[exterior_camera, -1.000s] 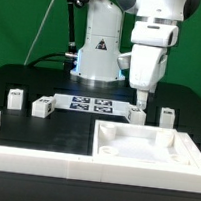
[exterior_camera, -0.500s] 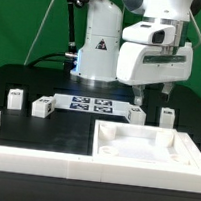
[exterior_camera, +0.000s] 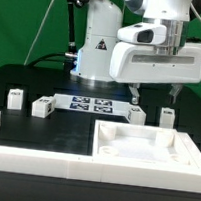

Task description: Assemble one leg

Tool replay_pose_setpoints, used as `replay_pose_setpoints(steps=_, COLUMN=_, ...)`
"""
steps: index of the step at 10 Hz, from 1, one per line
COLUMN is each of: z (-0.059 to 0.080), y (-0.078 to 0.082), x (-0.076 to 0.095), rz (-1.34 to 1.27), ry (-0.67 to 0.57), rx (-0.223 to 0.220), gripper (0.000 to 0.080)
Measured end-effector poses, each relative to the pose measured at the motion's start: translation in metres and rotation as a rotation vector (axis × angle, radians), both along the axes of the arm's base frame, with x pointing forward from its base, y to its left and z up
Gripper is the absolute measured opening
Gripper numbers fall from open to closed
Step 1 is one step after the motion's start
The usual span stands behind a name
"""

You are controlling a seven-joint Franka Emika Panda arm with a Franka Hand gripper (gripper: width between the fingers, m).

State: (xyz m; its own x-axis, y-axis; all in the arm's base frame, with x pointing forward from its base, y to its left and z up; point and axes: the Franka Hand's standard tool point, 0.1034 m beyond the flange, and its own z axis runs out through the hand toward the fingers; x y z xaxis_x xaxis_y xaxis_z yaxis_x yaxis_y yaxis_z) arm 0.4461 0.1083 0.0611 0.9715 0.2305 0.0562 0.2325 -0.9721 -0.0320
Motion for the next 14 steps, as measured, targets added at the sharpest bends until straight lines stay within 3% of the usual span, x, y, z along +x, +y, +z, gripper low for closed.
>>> replay_pose_setpoints(steps=2, z=-0.002, y=0.021, x=-0.011, rz=-0.203, ry=0.015, rx=0.021, gripper=0.0649)
replay_pose_setpoints(steps=4, z=-0.003, y=0.032, x=-0.015, rz=-0.359, ry=0.031, rx=0.045, gripper=0.0649)
replay_pose_setpoints(steps=6, z=-0.003, y=0.033, x=-0.015, rz=-0.445, ry=0.040, rx=0.059, gripper=0.0649)
replay_pose_setpoints(steps=9, z=-0.004, y=0.031, x=-0.019, rz=-0.419, ry=0.077, rx=0.045, gripper=0.0649)
replay_pose_setpoints(steps=12, z=-0.009, y=0.030, x=-0.042, rz=-0.326, ry=0.312, rx=0.019, gripper=0.0649)
replay_pose_setpoints(steps=14, z=-0.011, y=0.031, x=-0.046, rz=-0.314, ry=0.448, rx=0.014, gripper=0.0649)
